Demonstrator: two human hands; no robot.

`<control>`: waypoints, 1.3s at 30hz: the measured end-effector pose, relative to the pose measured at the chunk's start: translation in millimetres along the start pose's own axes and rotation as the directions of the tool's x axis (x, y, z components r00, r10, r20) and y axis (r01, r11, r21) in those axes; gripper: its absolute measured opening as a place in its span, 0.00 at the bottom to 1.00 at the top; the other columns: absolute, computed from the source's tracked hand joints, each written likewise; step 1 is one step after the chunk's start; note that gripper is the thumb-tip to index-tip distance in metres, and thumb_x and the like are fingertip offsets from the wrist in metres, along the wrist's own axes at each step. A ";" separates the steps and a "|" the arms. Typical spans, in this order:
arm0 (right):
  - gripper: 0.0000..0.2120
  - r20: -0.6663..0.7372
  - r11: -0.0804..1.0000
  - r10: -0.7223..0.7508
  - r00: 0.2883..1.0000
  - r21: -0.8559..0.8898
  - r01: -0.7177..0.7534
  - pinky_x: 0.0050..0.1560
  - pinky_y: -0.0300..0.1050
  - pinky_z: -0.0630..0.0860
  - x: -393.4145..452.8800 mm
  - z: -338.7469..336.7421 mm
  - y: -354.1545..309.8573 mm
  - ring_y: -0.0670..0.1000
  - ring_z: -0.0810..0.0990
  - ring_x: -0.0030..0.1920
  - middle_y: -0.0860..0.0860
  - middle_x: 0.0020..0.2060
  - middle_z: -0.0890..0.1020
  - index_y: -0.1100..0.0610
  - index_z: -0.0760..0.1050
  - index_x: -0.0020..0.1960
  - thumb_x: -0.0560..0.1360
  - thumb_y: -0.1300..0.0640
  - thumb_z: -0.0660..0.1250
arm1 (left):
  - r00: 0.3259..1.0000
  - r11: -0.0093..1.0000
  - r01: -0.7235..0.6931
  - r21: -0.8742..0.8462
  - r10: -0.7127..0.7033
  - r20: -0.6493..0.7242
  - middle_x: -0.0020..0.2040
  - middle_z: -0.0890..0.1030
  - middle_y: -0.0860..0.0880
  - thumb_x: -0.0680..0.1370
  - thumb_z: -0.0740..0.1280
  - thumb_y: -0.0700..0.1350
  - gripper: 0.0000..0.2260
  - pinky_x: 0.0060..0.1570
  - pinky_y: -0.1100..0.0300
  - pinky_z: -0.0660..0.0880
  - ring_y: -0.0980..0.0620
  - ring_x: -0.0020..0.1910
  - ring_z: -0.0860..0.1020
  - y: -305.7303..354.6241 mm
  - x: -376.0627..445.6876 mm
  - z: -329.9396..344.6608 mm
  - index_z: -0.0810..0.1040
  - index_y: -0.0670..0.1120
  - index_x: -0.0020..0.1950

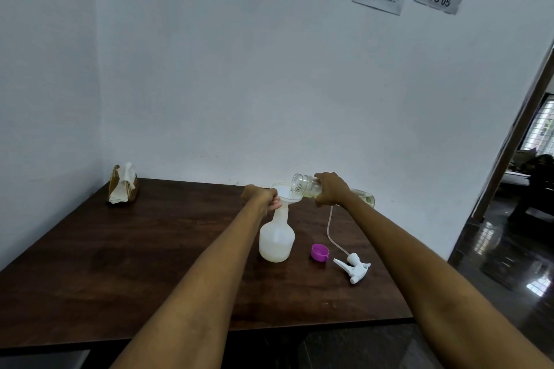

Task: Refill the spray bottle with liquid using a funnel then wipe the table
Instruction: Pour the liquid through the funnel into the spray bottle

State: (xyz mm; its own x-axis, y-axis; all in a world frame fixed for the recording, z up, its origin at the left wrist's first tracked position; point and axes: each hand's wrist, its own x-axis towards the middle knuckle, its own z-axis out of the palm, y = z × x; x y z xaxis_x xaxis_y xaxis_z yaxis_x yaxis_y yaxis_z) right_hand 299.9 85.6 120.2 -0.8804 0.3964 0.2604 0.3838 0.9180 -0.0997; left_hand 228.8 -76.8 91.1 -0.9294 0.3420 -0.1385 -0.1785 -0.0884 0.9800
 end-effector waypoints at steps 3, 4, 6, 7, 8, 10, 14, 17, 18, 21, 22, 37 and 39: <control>0.16 -0.001 1.000 0.000 1.000 0.007 0.000 0.42 0.42 0.64 -0.1 -0.1 -0.7 0.58 0.77 0.55 0.58 0.54 0.80 0.57 0.72 0.48 0.64 0.61 0.73 | 1.000 1.000 0.001 -0.004 -0.001 0.006 0.30 0.74 0.42 0.75 0.64 0.29 0.13 0.18 0.66 0.74 0.52 0.26 0.73 0.9 -1.0 -0.1 0.73 0.35 0.59; 0.16 -0.001 1.000 0.002 1.000 0.009 -0.002 0.42 0.42 0.64 -0.1 -0.2 -0.9 0.59 0.77 0.55 0.58 0.54 0.80 0.58 0.72 0.48 0.64 0.61 0.73 | 1.000 1.000 0.003 -0.005 -0.003 0.010 0.30 0.74 0.42 0.75 0.64 0.29 0.12 0.18 0.66 0.74 0.52 0.27 0.73 0.8 -0.4 0.2 0.74 0.33 0.59; 0.17 -0.001 1.000 0.006 1.000 0.013 -0.006 0.42 0.42 0.64 0.3 0.3 -0.5 0.59 0.77 0.55 0.59 0.54 0.80 0.59 0.73 0.49 0.63 0.61 0.74 | 1.000 1.000 0.017 -0.005 -0.016 0.023 0.30 0.73 0.42 0.75 0.64 0.29 0.11 0.19 0.66 0.74 0.52 0.27 0.73 0.2 0.7 1.3 0.74 0.29 0.57; 0.18 -0.001 1.000 0.009 1.000 0.015 -0.009 0.43 0.42 0.65 0.3 0.8 -0.2 0.59 0.77 0.55 0.59 0.54 0.80 0.61 0.74 0.51 0.63 0.61 0.74 | 0.999 1.000 0.023 -0.001 -0.023 0.024 0.30 0.73 0.43 0.76 0.64 0.30 0.11 0.21 0.65 0.76 0.53 0.27 0.73 -0.2 1.2 1.8 0.75 0.28 0.57; 0.19 -0.001 1.000 0.013 1.000 0.018 -0.013 0.43 0.42 0.65 0.5 1.3 -0.1 0.59 0.77 0.55 0.59 0.54 0.80 0.63 0.74 0.53 0.63 0.61 0.74 | 1.000 1.000 0.022 0.005 -0.023 0.021 0.31 0.74 0.43 0.75 0.64 0.30 0.11 0.23 0.64 0.77 0.53 0.27 0.73 -0.6 1.5 2.3 0.75 0.27 0.56; 0.22 0.000 1.000 0.017 1.000 0.022 -0.017 0.43 0.42 0.66 0.8 2.3 0.1 0.59 0.77 0.56 0.59 0.55 0.79 0.64 0.74 0.55 0.63 0.61 0.73 | 1.000 1.000 0.019 0.008 -0.019 0.016 0.30 0.74 0.42 0.75 0.64 0.29 0.10 0.23 0.64 0.77 0.52 0.27 0.73 -0.7 1.3 2.5 0.76 0.28 0.55; 0.22 0.001 1.000 0.013 1.000 0.005 -0.013 0.44 0.43 0.67 0.5 2.3 -0.1 0.59 0.77 0.57 0.58 0.55 0.79 0.64 0.74 0.56 0.63 0.61 0.74 | 1.000 1.000 0.015 0.000 -0.015 0.010 0.30 0.74 0.42 0.75 0.64 0.29 0.08 0.20 0.65 0.76 0.52 0.27 0.74 -0.5 1.4 2.7 0.76 0.30 0.53; 0.23 0.001 1.000 0.013 1.000 -0.006 -0.013 0.46 0.45 0.70 -0.1 2.5 0.9 0.59 0.76 0.58 0.58 0.56 0.79 0.64 0.74 0.57 0.63 0.60 0.74 | 1.000 1.000 0.026 -0.004 -0.026 0.015 0.31 0.74 0.42 0.76 0.64 0.30 0.05 0.25 0.64 0.78 0.52 0.27 0.73 0.1 1.9 2.9 0.74 0.38 0.47; 0.23 0.002 1.000 0.015 1.000 -0.006 -0.015 0.46 0.44 0.68 -0.2 2.7 1.3 0.59 0.76 0.58 0.58 0.56 0.79 0.64 0.74 0.57 0.63 0.61 0.74 | 1.000 1.000 0.026 -0.006 -0.026 0.011 0.31 0.74 0.42 0.76 0.64 0.30 0.05 0.28 0.63 0.79 0.52 0.27 0.73 0.1 2.6 3.3 0.73 0.38 0.45; 0.22 0.003 1.000 0.014 1.000 -0.009 -0.014 0.46 0.44 0.69 -0.3 3.2 2.1 0.58 0.76 0.57 0.58 0.55 0.79 0.63 0.74 0.56 0.63 0.60 0.74 | 0.999 0.999 0.033 -0.010 -0.033 0.002 0.31 0.74 0.43 0.76 0.64 0.30 0.03 0.38 0.61 0.79 0.53 0.27 0.74 -0.5 4.1 3.6 0.73 0.36 0.45; 0.22 0.005 1.000 0.012 1.000 -0.010 -0.012 0.47 0.45 0.70 -0.2 3.3 2.1 0.58 0.76 0.57 0.58 0.55 0.79 0.63 0.74 0.56 0.63 0.60 0.74 | 0.999 0.999 0.032 -0.013 -0.032 0.005 0.31 0.74 0.43 0.76 0.64 0.30 0.03 0.34 0.62 0.80 0.52 0.27 0.73 -0.5 4.1 3.4 0.73 0.36 0.45; 0.22 0.002 1.000 0.022 1.000 -0.002 -0.022 0.44 0.43 0.67 1.2 1.0 1.7 0.59 0.77 0.55 0.58 0.54 0.80 0.64 0.74 0.55 0.63 0.60 0.75 | 0.999 0.999 0.032 -0.012 -0.031 0.013 0.30 0.73 0.43 0.76 0.64 0.30 0.08 0.41 0.60 0.80 0.53 0.27 0.73 1.5 1.2 3.5 0.75 0.35 0.54; 0.22 0.004 1.000 0.019 1.000 -0.004 -0.019 0.44 0.43 0.67 1.5 1.0 1.8 0.59 0.77 0.56 0.58 0.54 0.80 0.64 0.74 0.55 0.63 0.60 0.75 | 1.000 1.000 0.029 0.006 -0.029 0.003 0.31 0.73 0.43 0.76 0.64 0.30 0.10 0.32 0.61 0.80 0.53 0.27 0.73 1.3 1.9 3.1 0.75 0.30 0.56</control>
State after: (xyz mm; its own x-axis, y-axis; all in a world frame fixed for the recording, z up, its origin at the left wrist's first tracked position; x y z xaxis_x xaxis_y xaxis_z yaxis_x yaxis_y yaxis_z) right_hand 299.0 87.9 119.4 -0.8741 0.4138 0.2545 0.4016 0.9103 -0.1009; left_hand 227.8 -73.4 92.6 -0.9229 0.3474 -0.1662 -0.2033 -0.0731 0.9764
